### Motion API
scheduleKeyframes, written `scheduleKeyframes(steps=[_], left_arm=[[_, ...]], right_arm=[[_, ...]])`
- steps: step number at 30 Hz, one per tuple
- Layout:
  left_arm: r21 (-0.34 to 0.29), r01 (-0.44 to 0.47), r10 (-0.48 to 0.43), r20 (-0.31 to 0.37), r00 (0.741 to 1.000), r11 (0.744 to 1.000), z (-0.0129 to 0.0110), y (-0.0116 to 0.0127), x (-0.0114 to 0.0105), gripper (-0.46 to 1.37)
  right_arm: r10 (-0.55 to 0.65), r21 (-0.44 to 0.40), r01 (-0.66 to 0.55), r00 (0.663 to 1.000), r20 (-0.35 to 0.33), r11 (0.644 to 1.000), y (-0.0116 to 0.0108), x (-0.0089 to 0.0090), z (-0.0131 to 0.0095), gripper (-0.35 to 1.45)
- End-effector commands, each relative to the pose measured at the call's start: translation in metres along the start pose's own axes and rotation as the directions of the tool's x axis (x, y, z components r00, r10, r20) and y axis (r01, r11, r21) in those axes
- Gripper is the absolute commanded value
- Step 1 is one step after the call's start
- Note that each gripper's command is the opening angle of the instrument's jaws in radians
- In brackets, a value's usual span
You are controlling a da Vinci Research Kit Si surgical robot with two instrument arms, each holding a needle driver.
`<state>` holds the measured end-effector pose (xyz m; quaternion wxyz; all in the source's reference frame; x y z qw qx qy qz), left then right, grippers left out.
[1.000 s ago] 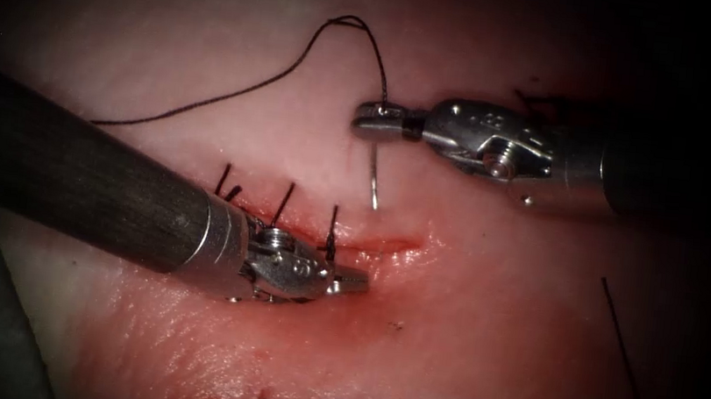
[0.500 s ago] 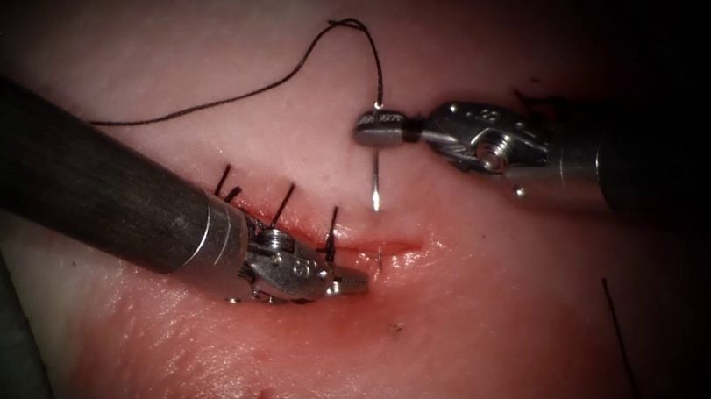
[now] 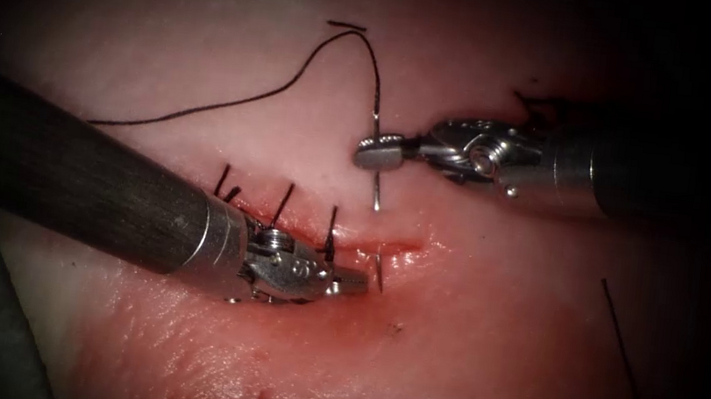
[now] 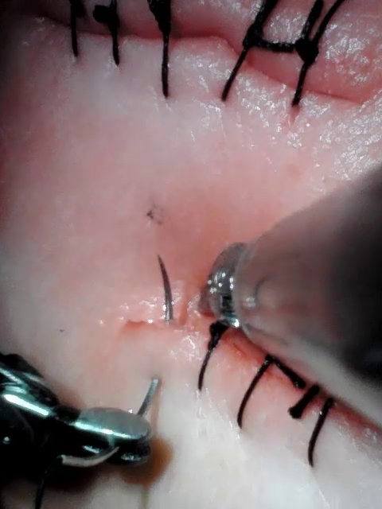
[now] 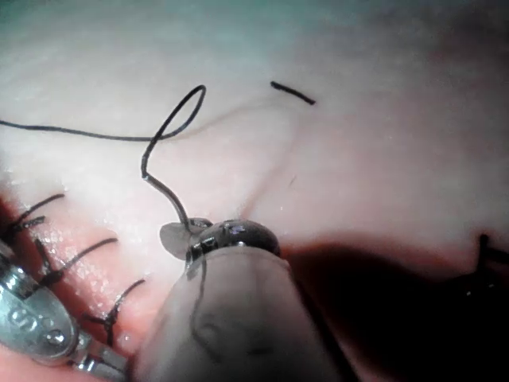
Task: Wound Closure
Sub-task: Use the right gripper to throw the needle through the top of the wound
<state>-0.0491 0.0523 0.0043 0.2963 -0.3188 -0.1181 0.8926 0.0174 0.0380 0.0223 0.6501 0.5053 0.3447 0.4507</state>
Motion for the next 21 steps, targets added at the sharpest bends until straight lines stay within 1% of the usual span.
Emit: scheduleKeyframes(steps=[1, 5, 10, 17, 21], left_arm=[[-0.007, 0.0, 0.0, 0.0, 1.0, 1.0, 0.0, 0.0, 0.0, -0.35], [-0.008, 0.0, 0.0, 0.0, 1.0, 1.0, 0.0, 0.0, -0.0001, -0.35], [-0.008, -0.001, 0.001, 0.0, 1.0, 1.0, -0.0001, 0.0, -0.0001, -0.35], [-0.009, -0.001, 0.001, 0.0, 1.0, 1.0, -0.0002, 0.0, -0.0001, -0.35], [-0.011, -0.001, 0.001, 0.0, 1.0, 1.0, -0.0003, -0.0001, -0.0001, -0.35]], right_arm=[[0.028, -0.001, -0.028, 1.0, 0.001, 1.0, 0.0, 0.0001, 0.0, -0.35], [0.084, 0.015, -0.085, 0.996, 0.008, 0.996, 0.0, -0.0004, 0.0, -0.35], [0.109, 0.046, -0.11, 0.994, 0.026, 0.993, -0.0006, -0.0011, 0.0003, -0.35], [0.142, 0.047, -0.144, 0.989, 0.044, 0.988, -0.0013, -0.0021, 0.0006, -0.35], [0.177, 0.05, -0.181, 0.982, 0.066, 0.982, -0.0016, -0.0027, 0.0008, -0.35]])
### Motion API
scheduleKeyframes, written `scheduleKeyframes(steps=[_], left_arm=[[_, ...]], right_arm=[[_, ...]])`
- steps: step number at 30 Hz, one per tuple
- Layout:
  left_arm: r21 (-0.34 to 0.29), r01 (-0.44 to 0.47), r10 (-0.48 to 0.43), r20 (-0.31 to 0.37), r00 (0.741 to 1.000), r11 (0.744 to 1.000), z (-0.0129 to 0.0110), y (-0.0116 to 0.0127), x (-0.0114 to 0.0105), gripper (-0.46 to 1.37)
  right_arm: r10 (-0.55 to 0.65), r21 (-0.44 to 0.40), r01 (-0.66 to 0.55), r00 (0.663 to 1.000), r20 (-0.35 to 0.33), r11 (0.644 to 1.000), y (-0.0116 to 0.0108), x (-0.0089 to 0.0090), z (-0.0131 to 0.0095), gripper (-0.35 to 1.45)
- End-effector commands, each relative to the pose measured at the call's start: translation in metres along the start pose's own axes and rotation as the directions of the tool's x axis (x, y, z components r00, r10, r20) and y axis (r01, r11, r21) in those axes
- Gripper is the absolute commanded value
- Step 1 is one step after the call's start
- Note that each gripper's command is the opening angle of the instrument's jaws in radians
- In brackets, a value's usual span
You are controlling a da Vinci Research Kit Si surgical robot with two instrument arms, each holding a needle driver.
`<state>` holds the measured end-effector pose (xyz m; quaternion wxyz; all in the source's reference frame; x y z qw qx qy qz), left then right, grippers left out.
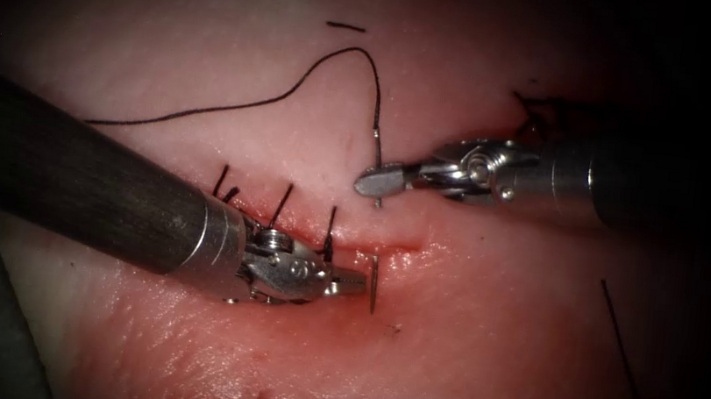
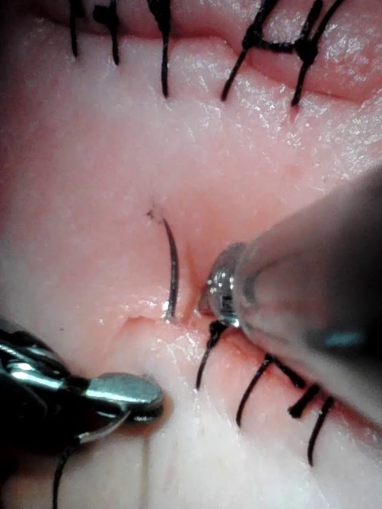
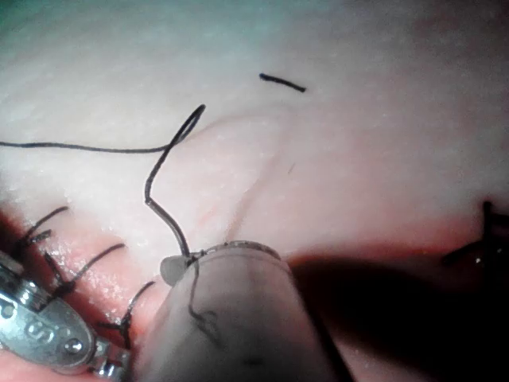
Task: Wound Closure
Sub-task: Use the right gripper to throw the needle through the top of the wound
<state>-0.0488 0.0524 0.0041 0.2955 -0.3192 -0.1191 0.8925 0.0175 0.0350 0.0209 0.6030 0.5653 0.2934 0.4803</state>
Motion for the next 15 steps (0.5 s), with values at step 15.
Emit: scheduleKeyframes(steps=[15], left_arm=[[-0.01, 0.0, 0.0, 0.001, 1.0, 1.0, -0.0002, -0.0001, 0.0001, -0.35]], right_arm=[[0.069, 0.003, -0.069, 0.993, 0.098, 0.998, -0.0006, -0.0022, 0.0007, -0.35]])
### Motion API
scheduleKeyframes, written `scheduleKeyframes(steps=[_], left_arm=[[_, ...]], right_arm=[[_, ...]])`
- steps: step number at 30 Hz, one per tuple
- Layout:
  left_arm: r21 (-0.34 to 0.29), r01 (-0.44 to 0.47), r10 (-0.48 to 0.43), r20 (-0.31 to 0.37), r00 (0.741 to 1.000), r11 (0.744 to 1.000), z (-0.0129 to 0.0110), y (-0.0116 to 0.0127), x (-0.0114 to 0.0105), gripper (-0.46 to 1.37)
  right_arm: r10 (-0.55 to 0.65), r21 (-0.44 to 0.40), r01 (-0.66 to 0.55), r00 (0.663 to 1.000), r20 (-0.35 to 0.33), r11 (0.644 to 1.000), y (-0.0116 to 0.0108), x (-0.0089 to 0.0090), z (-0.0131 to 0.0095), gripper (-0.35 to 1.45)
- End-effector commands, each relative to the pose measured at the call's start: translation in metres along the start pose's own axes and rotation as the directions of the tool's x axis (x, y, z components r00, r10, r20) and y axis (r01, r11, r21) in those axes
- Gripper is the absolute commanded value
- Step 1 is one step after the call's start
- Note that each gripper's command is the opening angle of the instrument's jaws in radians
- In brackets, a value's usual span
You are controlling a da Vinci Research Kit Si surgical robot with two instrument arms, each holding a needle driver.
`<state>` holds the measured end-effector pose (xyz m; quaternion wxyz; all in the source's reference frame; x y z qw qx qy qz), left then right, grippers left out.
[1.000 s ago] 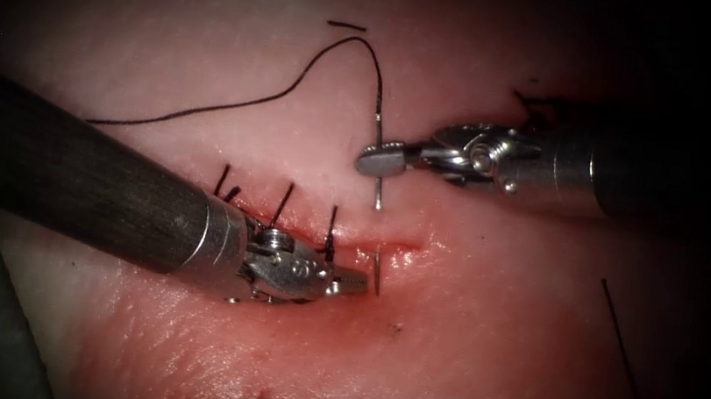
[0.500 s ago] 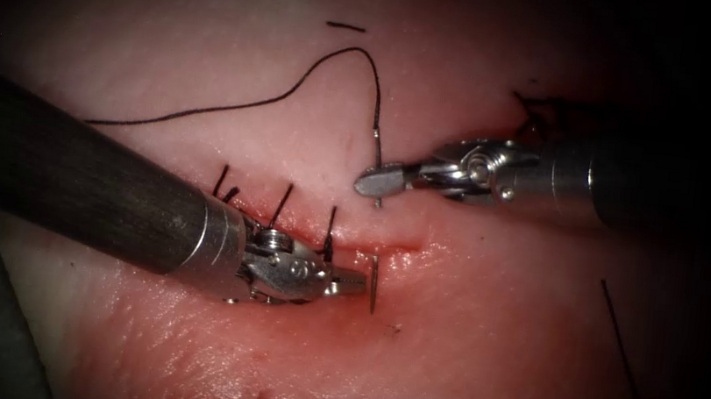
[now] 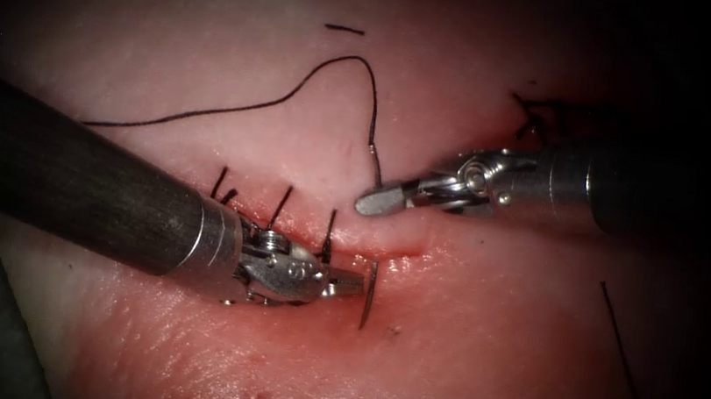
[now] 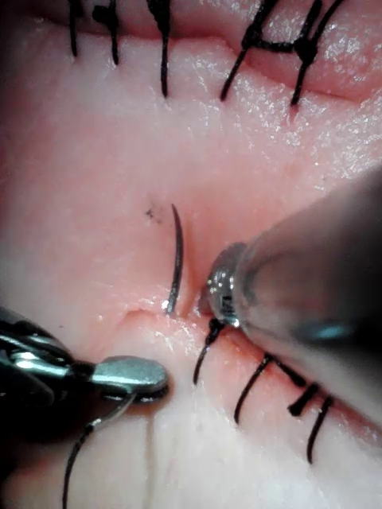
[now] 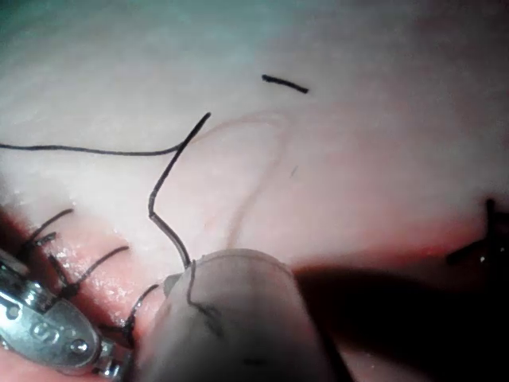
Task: Wound Closure
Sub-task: Use the right gripper to throw the needle through the top of the wound
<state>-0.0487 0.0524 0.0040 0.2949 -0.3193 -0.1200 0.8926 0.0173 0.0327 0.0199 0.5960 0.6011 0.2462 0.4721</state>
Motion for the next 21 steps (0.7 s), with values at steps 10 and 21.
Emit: scheduleKeyframes(steps=[10, 21], left_arm=[[-0.009, -0.01, 0.01, 0.0, 1.0, 1.0, -0.0001, -0.0001, 0.0002, -0.35], [-0.009, -0.028, 0.028, 0.0, 1.0, 1.0, -0.0001, 0.0, 0.0002, -0.35]], right_arm=[[0.001, -0.049, -0.011, 0.983, -0.184, 0.999, 0.0005, 0.0008, -0.0006, -0.3], [-0.211, -0.222, 0.122, 0.873, -0.44, 0.967, 0.0015, 0.0021, -0.0014, 1.2]])
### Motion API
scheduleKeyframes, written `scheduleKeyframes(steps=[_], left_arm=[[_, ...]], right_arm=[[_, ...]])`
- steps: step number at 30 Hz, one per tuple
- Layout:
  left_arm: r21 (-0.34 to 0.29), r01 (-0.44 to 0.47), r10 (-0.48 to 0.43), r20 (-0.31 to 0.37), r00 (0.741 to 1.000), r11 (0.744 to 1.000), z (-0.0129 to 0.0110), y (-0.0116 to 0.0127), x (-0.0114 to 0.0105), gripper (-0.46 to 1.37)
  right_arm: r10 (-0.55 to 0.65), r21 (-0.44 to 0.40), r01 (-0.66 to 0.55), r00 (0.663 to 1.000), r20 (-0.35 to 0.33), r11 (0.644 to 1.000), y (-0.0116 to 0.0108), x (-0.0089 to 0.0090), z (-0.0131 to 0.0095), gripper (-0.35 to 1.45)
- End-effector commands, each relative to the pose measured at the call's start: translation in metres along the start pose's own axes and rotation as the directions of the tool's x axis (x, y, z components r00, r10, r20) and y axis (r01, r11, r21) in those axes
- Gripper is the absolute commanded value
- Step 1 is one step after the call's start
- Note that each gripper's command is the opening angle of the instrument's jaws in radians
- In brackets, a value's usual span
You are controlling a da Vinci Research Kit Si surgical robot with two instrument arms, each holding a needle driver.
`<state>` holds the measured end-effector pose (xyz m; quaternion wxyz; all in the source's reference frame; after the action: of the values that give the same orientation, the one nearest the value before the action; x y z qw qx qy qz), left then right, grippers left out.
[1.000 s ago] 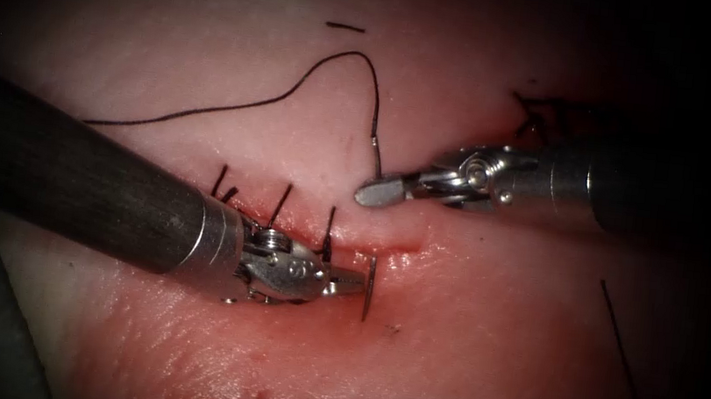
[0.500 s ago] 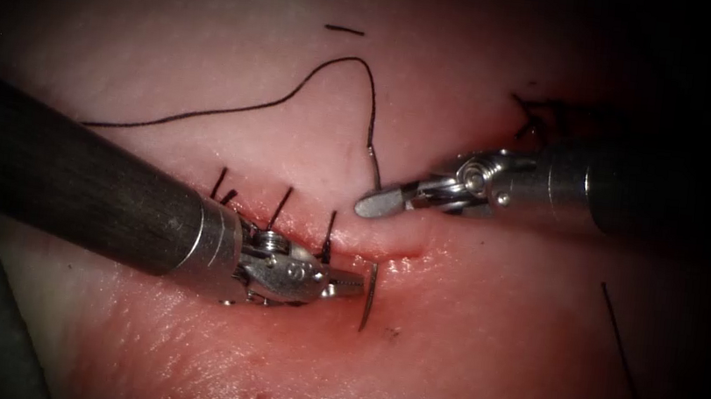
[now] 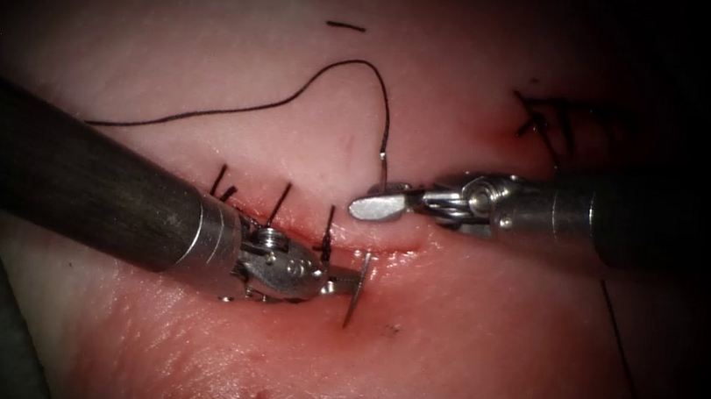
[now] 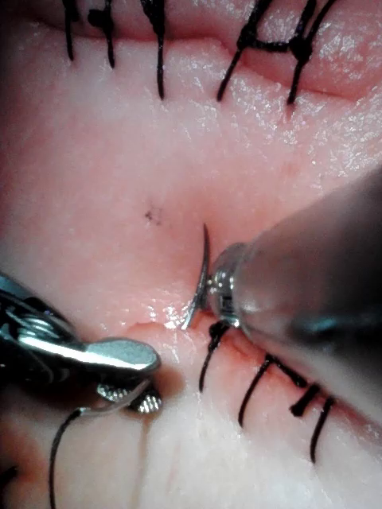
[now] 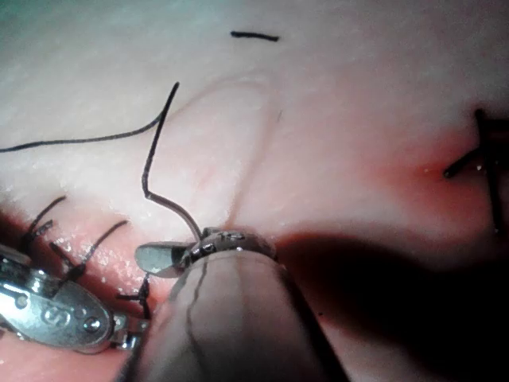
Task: Wound Closure
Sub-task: Use the right gripper to throw the needle through the top of the wound
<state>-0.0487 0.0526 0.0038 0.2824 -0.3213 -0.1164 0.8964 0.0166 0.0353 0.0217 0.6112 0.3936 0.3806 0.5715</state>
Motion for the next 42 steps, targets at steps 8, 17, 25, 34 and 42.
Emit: scheduleKeyframes(steps=[8, 17, 25, 34, 42], left_arm=[[-0.011, -0.032, 0.032, 0.002, 0.999, 0.999, -0.0001, -0.0002, -0.0001, -0.23], [-0.003, -0.093, 0.093, -0.016, 0.996, 0.996, -0.0002, -0.0004, 0.0003, -0.03], [0.035, -0.169, 0.171, -0.065, 0.983, 0.985, -0.0002, -0.0004, 0.0013, 0.08], [0.062, -0.281, 0.284, -0.066, 0.956, 0.958, 0.0005, 0.0004, 0.003, 0.69], [0.078, -0.374, 0.378, -0.056, 0.924, 0.924, 0.0014, 0.0009, 0.0038, 0.95]], right_arm=[[-0.125, -0.038, 0.119, 0.968, -0.217, 0.992, 0.0014, 0.0017, -0.0006, 1.23], [-0.347, -0.181, 0.303, 0.88, -0.323, 0.936, 0.0028, 0.0065, -0.0036, 1.13], [-0.409, -0.18, 0.369, 0.857, -0.314, 0.912, 0.0034, 0.0086, -0.0056, 0.97], [-0.412, -0.179, 0.372, 0.856, -0.314, 0.911, 0.0042, 0.0089, -0.0058, 0.83], [-0.412, -0.174, 0.374, 0.854, -0.317, 0.911, 0.0045, 0.009, -0.0062, 0.67]])
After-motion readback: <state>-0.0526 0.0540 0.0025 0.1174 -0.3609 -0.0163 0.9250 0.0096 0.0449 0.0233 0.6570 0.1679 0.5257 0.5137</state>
